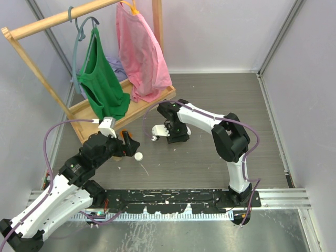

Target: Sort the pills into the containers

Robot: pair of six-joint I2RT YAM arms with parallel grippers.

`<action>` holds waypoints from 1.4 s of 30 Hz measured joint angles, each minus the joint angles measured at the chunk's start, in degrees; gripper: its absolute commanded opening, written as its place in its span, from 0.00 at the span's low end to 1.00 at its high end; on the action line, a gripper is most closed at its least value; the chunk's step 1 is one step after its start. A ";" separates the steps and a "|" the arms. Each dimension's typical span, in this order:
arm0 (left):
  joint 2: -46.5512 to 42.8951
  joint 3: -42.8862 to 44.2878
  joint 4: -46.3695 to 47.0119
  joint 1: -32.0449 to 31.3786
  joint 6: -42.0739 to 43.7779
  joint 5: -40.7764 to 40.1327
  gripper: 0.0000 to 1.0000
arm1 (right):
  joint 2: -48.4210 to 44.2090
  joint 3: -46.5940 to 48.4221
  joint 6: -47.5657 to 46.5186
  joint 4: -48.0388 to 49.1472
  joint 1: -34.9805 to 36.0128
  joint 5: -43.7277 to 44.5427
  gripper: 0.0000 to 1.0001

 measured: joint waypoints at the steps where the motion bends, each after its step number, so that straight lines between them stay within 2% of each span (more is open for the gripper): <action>1: -0.02 0.00 0.00 0.00 0.00 0.02 0.92 | 0.00 0.00 0.07 0.07 0.02 0.07 0.01; 42: -0.90 -0.85 0.00 0.00 -0.22 0.44 0.92 | 0.61 0.76 1.77 1.14 0.00 1.55 0.01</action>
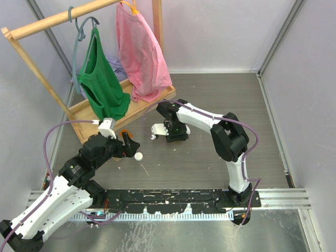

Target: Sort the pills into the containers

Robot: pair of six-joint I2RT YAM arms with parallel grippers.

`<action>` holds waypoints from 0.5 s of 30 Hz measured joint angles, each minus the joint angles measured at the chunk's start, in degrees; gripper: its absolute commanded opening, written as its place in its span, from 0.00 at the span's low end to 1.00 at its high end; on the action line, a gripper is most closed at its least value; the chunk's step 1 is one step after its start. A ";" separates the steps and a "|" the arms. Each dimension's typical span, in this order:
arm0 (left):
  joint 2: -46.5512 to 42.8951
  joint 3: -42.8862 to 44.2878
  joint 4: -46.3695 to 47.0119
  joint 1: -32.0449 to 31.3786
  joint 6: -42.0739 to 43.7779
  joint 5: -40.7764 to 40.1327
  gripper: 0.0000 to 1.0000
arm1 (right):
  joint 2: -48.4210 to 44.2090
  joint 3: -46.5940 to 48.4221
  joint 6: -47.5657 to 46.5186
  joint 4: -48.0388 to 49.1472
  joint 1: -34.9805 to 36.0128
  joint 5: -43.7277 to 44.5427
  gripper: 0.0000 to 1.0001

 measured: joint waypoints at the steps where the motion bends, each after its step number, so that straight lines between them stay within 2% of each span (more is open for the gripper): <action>1: 0.00 0.00 0.02 0.00 0.00 0.02 0.92 | 0.02 -0.15 0.15 0.28 0.00 -0.02 0.01; 15: 0.17 0.00 0.00 0.00 0.02 0.04 0.92 | 0.15 0.31 0.22 0.31 0.15 0.42 0.01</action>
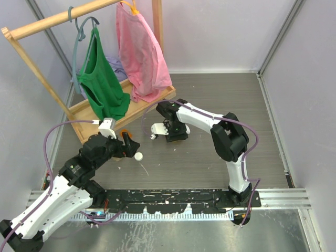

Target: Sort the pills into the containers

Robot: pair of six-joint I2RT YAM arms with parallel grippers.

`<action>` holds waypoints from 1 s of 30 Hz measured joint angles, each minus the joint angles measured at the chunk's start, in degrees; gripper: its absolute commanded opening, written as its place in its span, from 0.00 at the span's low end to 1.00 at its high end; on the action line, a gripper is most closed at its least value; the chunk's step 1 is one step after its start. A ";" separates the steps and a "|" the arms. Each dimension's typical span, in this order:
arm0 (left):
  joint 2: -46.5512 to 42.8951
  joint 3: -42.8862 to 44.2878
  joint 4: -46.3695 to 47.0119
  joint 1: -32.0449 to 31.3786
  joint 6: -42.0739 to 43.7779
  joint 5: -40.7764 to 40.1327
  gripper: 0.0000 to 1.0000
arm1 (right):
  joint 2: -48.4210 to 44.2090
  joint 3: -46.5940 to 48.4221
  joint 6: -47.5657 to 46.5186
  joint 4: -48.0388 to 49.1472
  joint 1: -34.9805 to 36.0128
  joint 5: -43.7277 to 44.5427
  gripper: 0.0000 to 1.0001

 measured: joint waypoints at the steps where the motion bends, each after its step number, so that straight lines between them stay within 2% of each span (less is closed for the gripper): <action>1: -0.02 0.00 0.02 0.00 0.00 0.00 0.92 | 0.00 0.00 0.00 -0.02 -0.02 -0.04 0.01; 30: -0.57 -0.11 0.02 0.00 -0.02 0.22 0.92 | 0.15 2.73 1.07 -1.40 -0.02 -1.20 0.01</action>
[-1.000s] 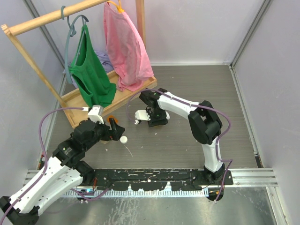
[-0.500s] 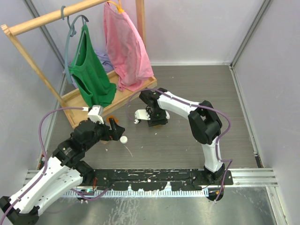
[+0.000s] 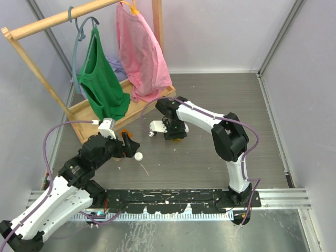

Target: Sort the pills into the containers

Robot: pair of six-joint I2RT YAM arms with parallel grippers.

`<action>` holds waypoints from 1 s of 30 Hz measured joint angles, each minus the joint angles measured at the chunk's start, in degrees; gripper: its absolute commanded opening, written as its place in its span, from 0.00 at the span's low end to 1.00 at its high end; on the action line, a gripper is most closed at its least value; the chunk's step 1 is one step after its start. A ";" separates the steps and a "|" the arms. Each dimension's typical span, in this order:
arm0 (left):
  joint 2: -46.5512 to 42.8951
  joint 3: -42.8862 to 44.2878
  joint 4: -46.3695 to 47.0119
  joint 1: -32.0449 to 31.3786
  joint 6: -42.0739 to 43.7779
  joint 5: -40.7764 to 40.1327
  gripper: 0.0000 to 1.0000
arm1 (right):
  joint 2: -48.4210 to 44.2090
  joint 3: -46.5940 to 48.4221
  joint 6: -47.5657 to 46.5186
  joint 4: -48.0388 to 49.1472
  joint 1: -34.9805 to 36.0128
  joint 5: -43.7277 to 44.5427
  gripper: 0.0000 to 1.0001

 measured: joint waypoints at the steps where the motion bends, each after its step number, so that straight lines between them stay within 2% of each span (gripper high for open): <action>1: 0.00 0.00 0.00 0.00 -0.02 0.00 0.92 | 0.00 0.04 0.17 -0.04 0.00 -0.37 0.01; 6: -0.26 0.00 -0.02 0.00 -0.09 0.24 0.96 | -0.02 0.15 0.74 -0.74 -0.63 -3.13 0.01; 8: -0.48 -0.02 0.17 0.00 -0.28 0.87 0.99 | -0.35 0.20 1.27 -1.57 -1.27 -6.43 0.01; 11: -0.46 -0.02 0.85 0.00 -0.63 2.58 0.98 | -2.56 0.17 2.43 -2.38 -2.60 -12.31 0.01; 16: 0.42 -0.02 3.34 0.00 -2.14 6.91 0.98 | -12.37 -0.48 3.65 -2.73 -7.41 -28.22 0.01; 19: 1.60 -0.02 5.90 0.00 -3.32 9.60 0.99 | -19.82 -2.62 3.61 -2.32 -13.44 -40.13 0.01; 21: 2.73 -0.02 7.43 0.00 -3.76 10.99 0.96 | -24.41 -5.42 3.87 -0.85 -17.62 -48.26 0.01; 24: 5.95 0.68 7.61 -0.55 -4.04 11.58 0.93 | -31.74 -15.08 8.96 8.37 -23.30 -61.99 0.01; 26: 10.25 3.26 5.05 -2.62 -3.28 9.05 0.93 | -37.13 -26.14 17.84 21.27 -24.55 -69.44 0.01; 28: 15.43 7.23 2.10 -7.87 -2.51 4.26 0.94 | -40.83 -36.61 28.28 35.08 -23.39 -73.37 0.01; 30: 21.31 11.67 -1.18 -14.95 -1.88 -1.95 0.93 | -43.45 -47.54 42.47 53.20 -22.38 -76.04 0.01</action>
